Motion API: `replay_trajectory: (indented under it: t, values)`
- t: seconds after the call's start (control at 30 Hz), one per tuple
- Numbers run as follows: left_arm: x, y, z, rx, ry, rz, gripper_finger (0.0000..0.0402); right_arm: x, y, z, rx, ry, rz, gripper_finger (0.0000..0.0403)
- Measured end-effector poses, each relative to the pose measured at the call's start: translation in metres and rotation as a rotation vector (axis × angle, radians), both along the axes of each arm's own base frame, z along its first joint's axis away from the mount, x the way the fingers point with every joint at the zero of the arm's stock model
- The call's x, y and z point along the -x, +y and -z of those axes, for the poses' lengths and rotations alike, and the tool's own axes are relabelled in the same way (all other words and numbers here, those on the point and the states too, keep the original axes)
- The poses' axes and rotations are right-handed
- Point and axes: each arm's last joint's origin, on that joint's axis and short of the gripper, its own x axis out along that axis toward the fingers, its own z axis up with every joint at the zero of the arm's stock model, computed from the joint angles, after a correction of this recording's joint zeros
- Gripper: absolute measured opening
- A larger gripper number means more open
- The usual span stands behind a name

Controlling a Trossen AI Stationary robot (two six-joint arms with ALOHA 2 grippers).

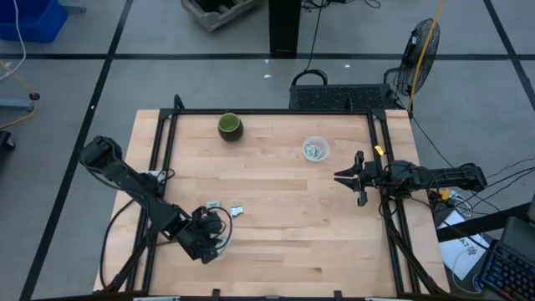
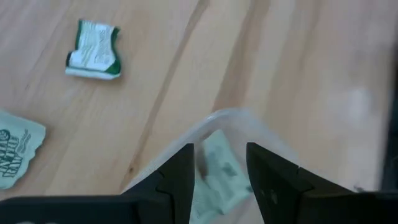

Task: Pick and place items into bin
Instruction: Put the white truvia packet into the bottom transparent bin

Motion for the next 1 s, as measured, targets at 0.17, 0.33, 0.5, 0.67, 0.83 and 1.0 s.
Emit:
replay_trajectory:
  t: [0.17,0.33,0.5,0.67,0.83,1.0]
  values:
    - [0.004,0.005,-0.026,-0.026,-0.155,0.041,0.015,0.0,0.0,0.0,0.0,0.0,0.0,0.0068]
    - [-0.001,0.019,-0.037,-0.162,-0.274,-0.057,0.015,0.0,0.0,0.0,0.0,0.0,0.0,0.0068]
    - [-0.018,0.039,-0.033,-0.23,-0.262,-0.104,0.015,0.0,0.0,0.0,0.0,0.0,0.001,0.0068]
    - [-0.039,0.054,-0.022,-0.193,-0.216,-0.082,0.015,0.0,0.0,0.0,0.0,0.0,0.0,0.0068]
    - [-0.057,0.06,-0.003,-0.171,-0.171,-0.041,0.015,0.0,0.0,0.0,0.0,0.0,0.001,0.0068]
    - [-0.064,0.061,0.02,-0.222,-0.095,-0.008,0.015,0.0,0.0,0.0,0.0,0.0,0.0,0.0068]
